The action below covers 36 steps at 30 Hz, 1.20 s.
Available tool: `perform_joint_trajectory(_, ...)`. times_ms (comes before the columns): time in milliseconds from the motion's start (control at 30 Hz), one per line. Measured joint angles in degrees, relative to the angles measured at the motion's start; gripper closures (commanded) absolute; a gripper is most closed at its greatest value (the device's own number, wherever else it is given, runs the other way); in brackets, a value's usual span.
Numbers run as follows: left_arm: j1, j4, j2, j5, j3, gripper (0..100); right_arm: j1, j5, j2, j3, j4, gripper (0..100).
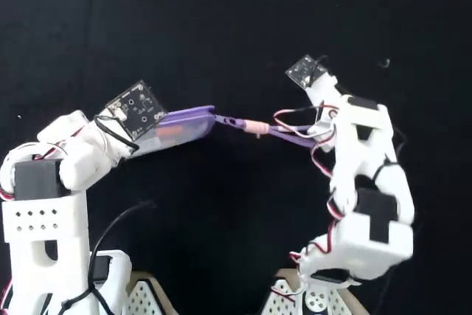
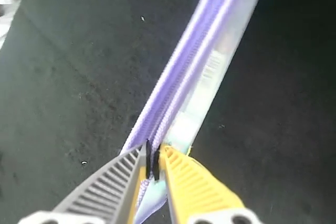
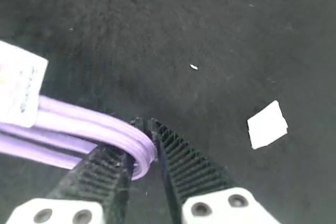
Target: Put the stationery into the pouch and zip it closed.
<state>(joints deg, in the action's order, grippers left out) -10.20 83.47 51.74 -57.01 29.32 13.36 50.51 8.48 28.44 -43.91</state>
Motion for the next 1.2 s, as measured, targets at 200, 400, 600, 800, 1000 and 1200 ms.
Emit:
perform_joint_trajectory(200,0.7,0.1,0.0,5.7,-3.5,97,0.0,0.0,3.3,-1.9,0.0,98.7)
perform_joint_trajectory(400,4.6,0.1,0.0,14.0,-8.0,97,-0.1,0.0,3.4,-2.0,0.0,98.7)
perform_joint_trajectory(600,6.0,-1.1,0.0,19.3,-9.5,97,-0.1,0.0,3.6,-2.0,0.0,98.7)
perform_joint_trajectory(800,5.8,-1.8,-0.6,20.0,-9.5,97,-0.1,0.0,3.6,-2.0,0.0,98.7)
perform_joint_trajectory(1000,5.6,-2.3,-2.3,13.5,1.6,97,0.0,0.0,3.6,-2.0,0.0,98.7)
perform_joint_trajectory(1200,6.4,-2.3,-2.8,12.3,3.0,97,-0.6,0.0,3.6,-2.8,-2.9,98.7)
